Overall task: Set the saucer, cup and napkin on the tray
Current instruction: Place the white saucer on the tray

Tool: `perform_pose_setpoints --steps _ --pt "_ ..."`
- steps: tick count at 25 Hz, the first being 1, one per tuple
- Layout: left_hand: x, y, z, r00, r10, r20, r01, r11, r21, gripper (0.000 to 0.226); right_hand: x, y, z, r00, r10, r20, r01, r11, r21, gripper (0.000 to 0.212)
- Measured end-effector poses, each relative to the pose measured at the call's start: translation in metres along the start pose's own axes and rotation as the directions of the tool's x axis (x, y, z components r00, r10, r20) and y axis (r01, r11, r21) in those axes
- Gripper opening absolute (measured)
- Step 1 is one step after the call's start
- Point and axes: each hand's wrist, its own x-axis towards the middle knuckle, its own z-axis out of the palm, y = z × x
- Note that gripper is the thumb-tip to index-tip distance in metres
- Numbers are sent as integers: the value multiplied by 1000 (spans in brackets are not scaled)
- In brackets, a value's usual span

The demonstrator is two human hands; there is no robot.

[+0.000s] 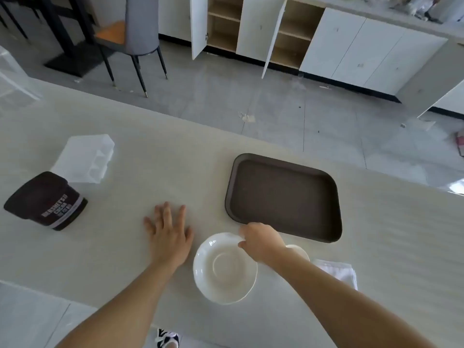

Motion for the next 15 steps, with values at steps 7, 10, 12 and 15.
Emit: perform_pose_setpoints --steps 7,10,12,15 --pt "3 -4 10 996 -14 -84 13 1000 -14 60 13 -2 9 996 59 64 -68 986 150 7" --pt "3 -5 11 994 -22 -105 19 999 -29 61 17 1 5 997 40 70 -54 975 213 8" --pt "2 -5 10 993 -14 -116 11 999 -31 61 16 6 -3 998 58 33 -65 966 250 7" --pt "2 -3 9 994 -34 -107 32 999 -24 62 17 22 -25 988 143 -57 -114 929 353 7"
